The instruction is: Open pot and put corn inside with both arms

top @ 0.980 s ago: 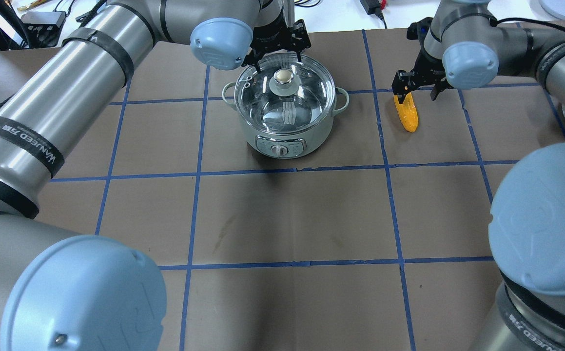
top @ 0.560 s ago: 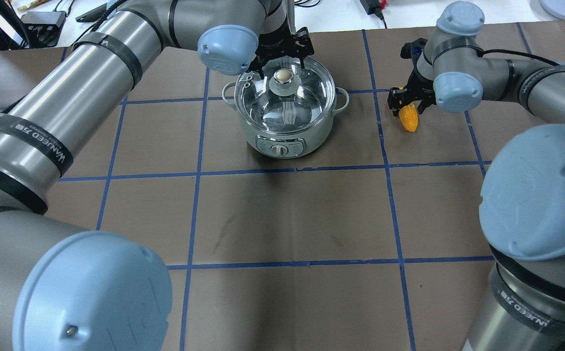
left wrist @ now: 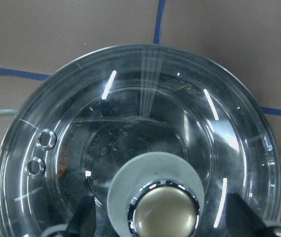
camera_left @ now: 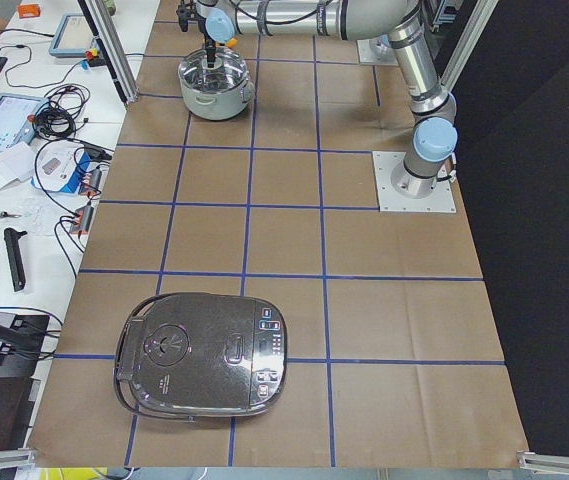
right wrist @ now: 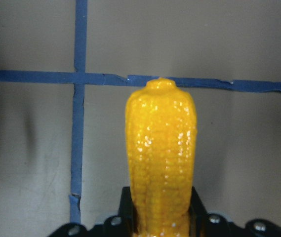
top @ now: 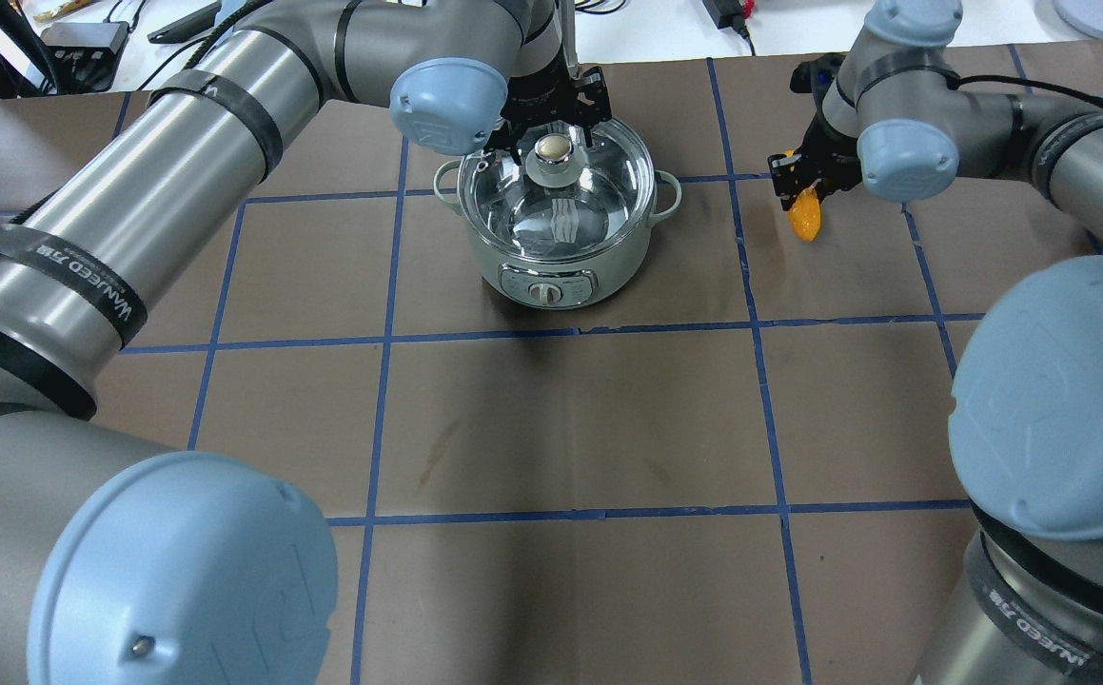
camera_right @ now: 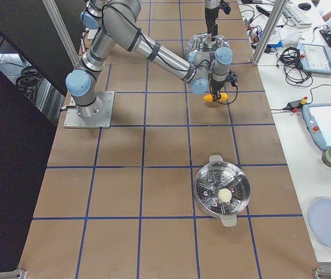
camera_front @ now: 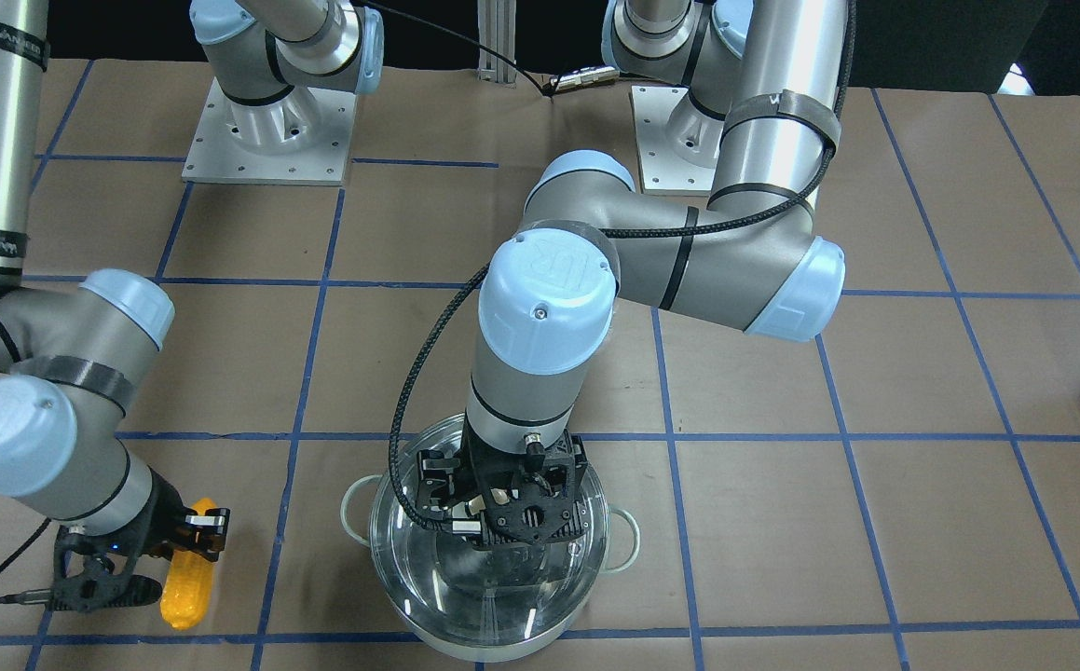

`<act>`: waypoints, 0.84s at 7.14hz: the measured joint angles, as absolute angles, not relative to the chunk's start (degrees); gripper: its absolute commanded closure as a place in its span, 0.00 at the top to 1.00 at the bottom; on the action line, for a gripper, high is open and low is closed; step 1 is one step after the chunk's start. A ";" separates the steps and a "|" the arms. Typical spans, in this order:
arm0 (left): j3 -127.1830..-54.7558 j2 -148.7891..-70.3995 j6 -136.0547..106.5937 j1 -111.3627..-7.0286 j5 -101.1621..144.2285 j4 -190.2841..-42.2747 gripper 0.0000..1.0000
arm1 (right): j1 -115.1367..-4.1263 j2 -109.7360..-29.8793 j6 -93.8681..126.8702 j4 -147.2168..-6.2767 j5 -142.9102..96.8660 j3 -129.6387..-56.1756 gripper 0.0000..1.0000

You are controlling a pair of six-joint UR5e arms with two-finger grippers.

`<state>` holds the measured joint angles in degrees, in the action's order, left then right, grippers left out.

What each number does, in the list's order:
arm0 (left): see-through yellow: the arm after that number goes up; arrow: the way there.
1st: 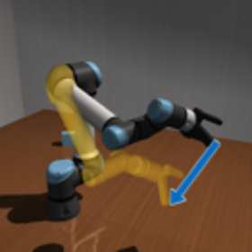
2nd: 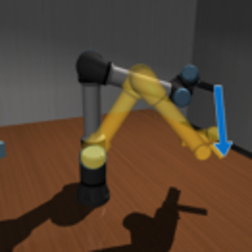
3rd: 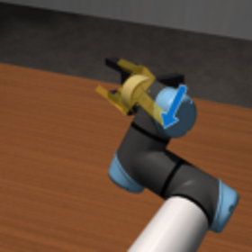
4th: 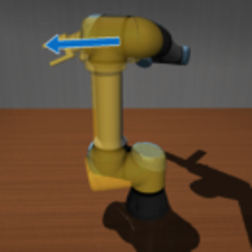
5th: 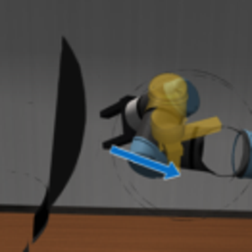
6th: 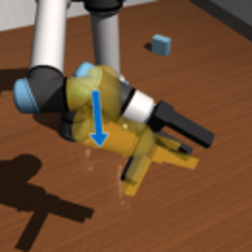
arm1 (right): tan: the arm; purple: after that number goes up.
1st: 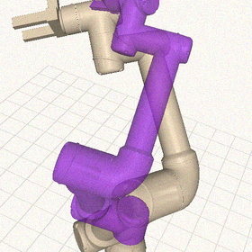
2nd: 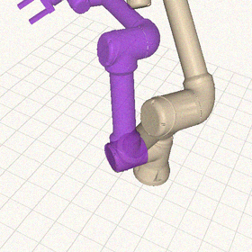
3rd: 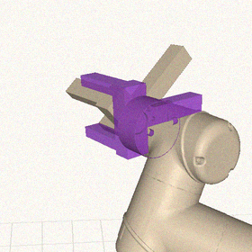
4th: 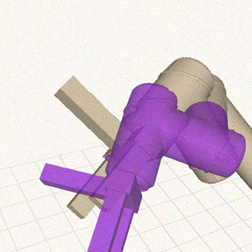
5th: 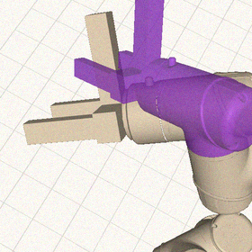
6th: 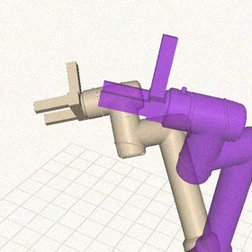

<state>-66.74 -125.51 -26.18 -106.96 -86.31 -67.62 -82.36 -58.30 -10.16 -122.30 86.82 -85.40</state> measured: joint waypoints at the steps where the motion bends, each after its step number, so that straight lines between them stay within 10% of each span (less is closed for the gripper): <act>1: -66.77 -125.44 -26.19 -106.96 -86.28 -67.59 0.18 | -82.54 -62.63 -9.03 -116.18 86.82 -83.59 0.11; 6: -65.96 -114.96 -17.33 -101.78 -85.81 -78.41 0.18 | -85.32 -70.81 -4.07 -105.14 87.02 -81.23 0.10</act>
